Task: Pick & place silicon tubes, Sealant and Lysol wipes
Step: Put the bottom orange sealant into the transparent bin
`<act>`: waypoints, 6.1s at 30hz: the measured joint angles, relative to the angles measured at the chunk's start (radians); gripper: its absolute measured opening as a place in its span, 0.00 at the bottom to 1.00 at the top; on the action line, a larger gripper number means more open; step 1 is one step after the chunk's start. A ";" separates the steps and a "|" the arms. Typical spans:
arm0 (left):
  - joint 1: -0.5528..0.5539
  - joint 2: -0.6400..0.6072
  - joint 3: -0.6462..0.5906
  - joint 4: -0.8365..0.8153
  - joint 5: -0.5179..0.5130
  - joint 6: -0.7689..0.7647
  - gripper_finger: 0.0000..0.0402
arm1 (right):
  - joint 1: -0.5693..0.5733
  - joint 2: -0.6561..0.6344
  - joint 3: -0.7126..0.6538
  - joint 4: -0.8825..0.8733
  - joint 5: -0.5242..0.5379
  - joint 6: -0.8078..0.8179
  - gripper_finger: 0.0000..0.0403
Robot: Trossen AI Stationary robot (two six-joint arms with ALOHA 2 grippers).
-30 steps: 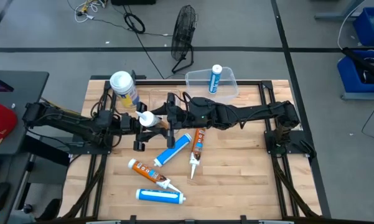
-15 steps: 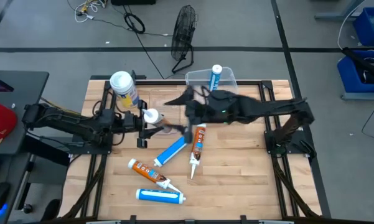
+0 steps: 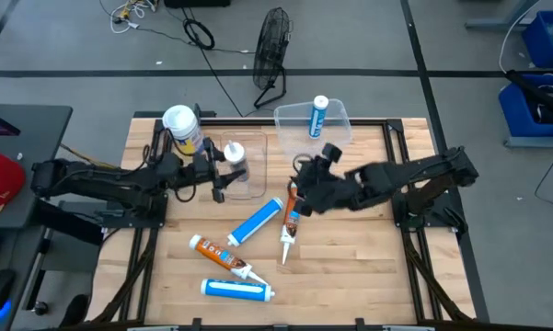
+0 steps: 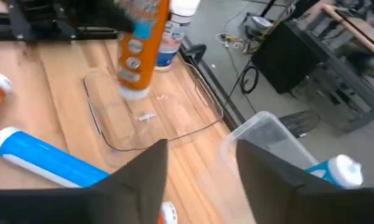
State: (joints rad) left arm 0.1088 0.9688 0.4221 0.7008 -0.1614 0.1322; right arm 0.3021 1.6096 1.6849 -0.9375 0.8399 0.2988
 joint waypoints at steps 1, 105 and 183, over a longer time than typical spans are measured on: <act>0.015 0.000 -0.008 0.009 -0.012 -0.008 0.53 | 0.006 -0.010 -0.048 0.034 0.018 0.021 0.43; 0.377 0.970 -0.006 0.869 0.122 -0.074 0.53 | -0.047 -0.024 -0.562 0.915 -0.071 -0.072 0.01; 0.385 0.978 0.029 0.806 0.123 -0.103 0.67 | -0.050 -0.023 -0.562 0.862 -0.074 -0.043 0.01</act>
State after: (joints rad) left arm 0.4934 1.9465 0.4507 1.5067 -0.0383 0.0291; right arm 0.2520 1.5864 1.1229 -0.0758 0.7662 0.2562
